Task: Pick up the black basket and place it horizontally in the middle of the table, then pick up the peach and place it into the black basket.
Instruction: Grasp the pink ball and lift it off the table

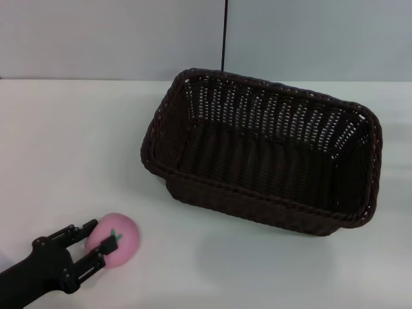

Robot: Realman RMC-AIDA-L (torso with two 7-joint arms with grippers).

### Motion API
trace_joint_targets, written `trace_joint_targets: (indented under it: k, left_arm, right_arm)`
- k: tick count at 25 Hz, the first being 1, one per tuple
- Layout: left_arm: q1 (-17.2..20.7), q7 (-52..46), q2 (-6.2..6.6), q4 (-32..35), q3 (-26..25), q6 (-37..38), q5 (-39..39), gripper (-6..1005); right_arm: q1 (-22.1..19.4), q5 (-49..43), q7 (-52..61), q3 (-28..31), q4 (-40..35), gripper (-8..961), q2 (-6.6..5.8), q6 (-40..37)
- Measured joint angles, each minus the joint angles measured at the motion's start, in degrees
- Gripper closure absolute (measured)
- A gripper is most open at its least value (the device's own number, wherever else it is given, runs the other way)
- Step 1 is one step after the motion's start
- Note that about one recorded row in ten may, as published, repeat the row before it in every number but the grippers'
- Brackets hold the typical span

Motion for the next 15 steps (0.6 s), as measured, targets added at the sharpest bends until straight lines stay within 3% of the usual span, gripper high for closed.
trace_joint_targets:
  k: [2, 7, 15]
  left_arm:
    - [0.0, 1.0, -0.01, -0.5, -0.4, -0.4, -0.1, 269]
    - [-0.1, 2.2, -0.09, -0.7, -0.8, -0.9, -0.2, 499]
    - [-0.5, 2.4, -0.12, -1.3, -2.2, -0.9, -0.5, 730]
  right_arm:
    - [0.0, 0.0, 0.0, 0.0, 0.0, 641, -0.04, 0.3]
    - [0.0, 0.0, -0.1, 0.0, 0.0, 641, -0.02, 0.9]
    - [-0.1, 0.0, -0.1, 0.0, 0.0, 641, 0.06, 1.4]
